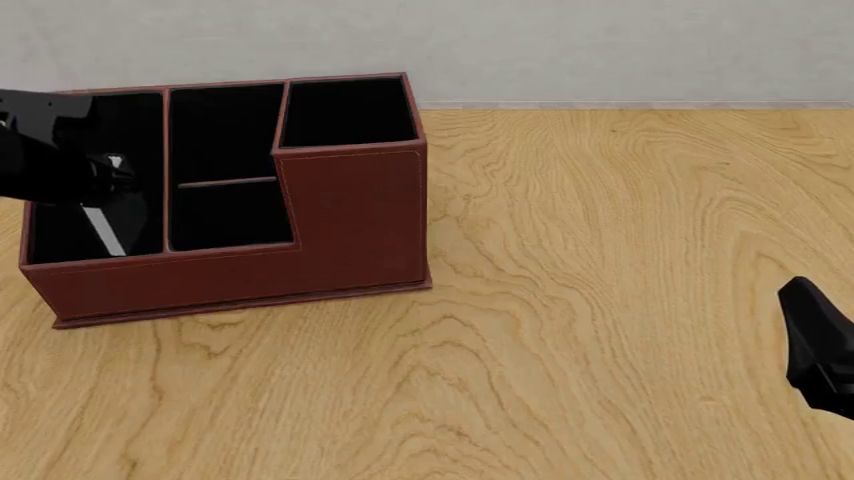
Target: Pick up the book and place it in the left compartment of the caddy.
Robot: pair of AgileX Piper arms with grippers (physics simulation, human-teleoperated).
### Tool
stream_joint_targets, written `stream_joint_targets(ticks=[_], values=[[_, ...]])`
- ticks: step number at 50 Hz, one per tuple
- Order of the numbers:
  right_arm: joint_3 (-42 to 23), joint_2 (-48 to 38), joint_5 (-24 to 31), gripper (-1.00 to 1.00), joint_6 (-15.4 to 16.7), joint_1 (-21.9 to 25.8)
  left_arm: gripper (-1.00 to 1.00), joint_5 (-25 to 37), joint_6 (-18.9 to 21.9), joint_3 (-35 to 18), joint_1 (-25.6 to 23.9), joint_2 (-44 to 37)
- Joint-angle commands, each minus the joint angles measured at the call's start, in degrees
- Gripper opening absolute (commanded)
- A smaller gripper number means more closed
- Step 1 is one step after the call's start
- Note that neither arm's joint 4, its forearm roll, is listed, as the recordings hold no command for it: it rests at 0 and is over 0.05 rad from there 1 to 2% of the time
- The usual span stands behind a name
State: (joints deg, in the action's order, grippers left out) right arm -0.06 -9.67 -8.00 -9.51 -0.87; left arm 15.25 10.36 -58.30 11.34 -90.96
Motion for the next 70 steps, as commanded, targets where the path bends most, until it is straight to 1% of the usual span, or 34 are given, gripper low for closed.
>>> stream_joint_targets(ticks=[1,14,33,70], values=[[0.0,-0.1,-0.2,1.00,0.0,-0.1,-1.00,-1.6,0.4,0.4,0.1,-0.2],[0.0,0.3,0.2,1.00,0.1,-0.2,-1.00,-3.2,0.2,1.1,0.5,-1.0],[0.0,0.7,0.6,1.00,-0.1,-0.3,-1.00,-5.5,1.1,2.5,1.2,-2.1],[0.0,0.5,0.4,1.00,-0.1,-0.4,-1.00,-6.7,1.3,3.6,0.6,-3.3]])
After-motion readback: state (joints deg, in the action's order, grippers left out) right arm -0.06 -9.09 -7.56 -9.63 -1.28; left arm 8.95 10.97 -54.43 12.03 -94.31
